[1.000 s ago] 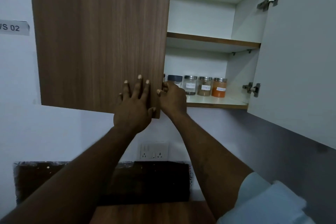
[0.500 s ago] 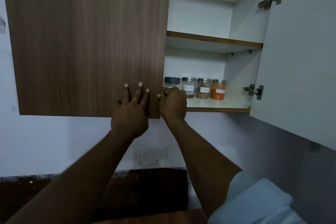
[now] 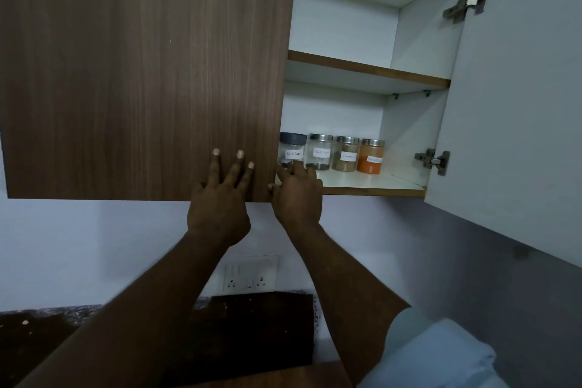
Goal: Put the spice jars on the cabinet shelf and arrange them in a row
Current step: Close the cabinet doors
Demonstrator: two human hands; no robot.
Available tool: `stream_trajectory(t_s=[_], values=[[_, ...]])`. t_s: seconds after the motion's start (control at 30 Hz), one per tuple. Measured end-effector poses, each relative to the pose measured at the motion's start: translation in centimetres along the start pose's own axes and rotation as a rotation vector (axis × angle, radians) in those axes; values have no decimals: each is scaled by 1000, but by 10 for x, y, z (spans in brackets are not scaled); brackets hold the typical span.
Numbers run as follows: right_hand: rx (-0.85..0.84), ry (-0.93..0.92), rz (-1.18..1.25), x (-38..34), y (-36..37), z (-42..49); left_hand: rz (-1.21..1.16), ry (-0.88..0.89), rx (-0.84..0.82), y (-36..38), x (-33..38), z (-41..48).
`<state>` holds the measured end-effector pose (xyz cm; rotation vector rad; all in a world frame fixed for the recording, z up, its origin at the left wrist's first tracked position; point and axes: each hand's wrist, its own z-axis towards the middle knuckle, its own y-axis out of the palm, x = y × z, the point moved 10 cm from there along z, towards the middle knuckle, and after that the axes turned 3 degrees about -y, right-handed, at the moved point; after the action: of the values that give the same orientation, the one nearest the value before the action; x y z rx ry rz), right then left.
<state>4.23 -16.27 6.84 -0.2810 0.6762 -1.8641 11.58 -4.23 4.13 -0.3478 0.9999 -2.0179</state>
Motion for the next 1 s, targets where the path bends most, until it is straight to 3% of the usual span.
stream_trajectory(t_s=[0.17, 0.3, 0.5, 0.77, 1.0], values=[[-72, -87, -24, -5, -14, -10, -95, 6, -61, -7, 1, -2], [-18, -116, 46, -3, -54, -23, -232, -4, -90, -23, 16, -8], [110, -73, 53, 45, -142, -52, -418, 252, 111, -107, 116, -20], [288, 174, -176, 164, -271, -113, -683, 466, 120, -181, 259, -52], [493, 469, -438, 247, -379, -190, -711, 632, 48, -205, 367, -79]])
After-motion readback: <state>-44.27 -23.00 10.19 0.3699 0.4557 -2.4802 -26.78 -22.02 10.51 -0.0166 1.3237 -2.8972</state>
